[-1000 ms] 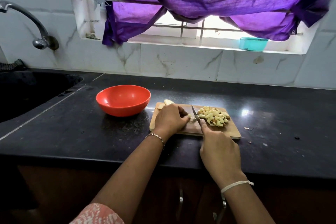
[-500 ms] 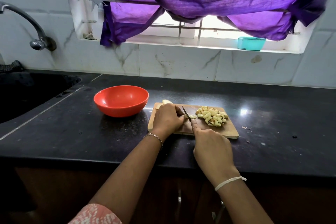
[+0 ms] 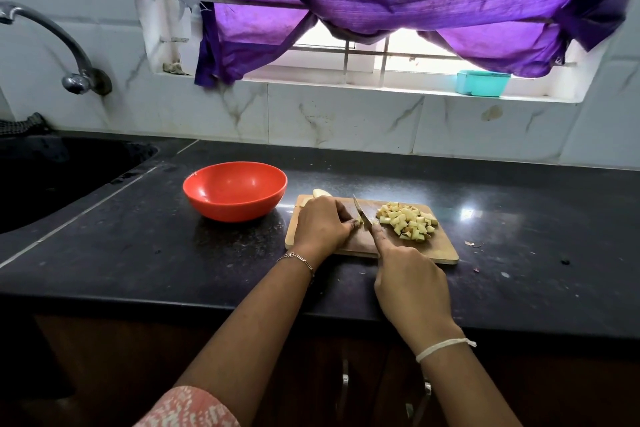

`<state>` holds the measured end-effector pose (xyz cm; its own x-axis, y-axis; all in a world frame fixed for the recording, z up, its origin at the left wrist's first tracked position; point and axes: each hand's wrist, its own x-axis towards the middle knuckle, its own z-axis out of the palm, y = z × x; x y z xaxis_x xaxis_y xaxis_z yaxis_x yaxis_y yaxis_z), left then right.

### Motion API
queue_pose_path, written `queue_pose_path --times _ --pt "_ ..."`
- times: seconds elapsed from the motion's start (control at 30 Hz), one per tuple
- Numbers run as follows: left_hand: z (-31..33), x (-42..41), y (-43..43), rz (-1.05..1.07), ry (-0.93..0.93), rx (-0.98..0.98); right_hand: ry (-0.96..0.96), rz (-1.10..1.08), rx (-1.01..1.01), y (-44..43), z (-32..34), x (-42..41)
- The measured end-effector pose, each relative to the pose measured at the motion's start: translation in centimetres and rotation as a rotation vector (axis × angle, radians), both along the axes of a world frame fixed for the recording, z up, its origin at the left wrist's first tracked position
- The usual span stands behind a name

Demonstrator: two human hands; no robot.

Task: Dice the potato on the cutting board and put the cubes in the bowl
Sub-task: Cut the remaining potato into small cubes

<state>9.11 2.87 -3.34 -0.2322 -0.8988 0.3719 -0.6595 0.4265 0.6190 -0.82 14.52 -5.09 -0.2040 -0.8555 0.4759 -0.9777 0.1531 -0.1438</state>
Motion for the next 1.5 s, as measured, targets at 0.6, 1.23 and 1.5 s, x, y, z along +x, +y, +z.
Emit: queue_pose_path --times 0.6,1.23,1.5 --pt "0.1 -0.1 0.3 0.015 -0.02 -0.019 0.108 -0.002 0.033 0.3 0.3 0.5" --pt "-0.2 -0.2 -0.2 -0.003 -0.006 -0.036 -0.005 -0.046 -0.004 0.6 0.7 0.2" --pt "-0.5 0.0 -1.3 0.02 0.105 0.001 -0.05 -0.037 -0.008 1.6 1.4 0.6"
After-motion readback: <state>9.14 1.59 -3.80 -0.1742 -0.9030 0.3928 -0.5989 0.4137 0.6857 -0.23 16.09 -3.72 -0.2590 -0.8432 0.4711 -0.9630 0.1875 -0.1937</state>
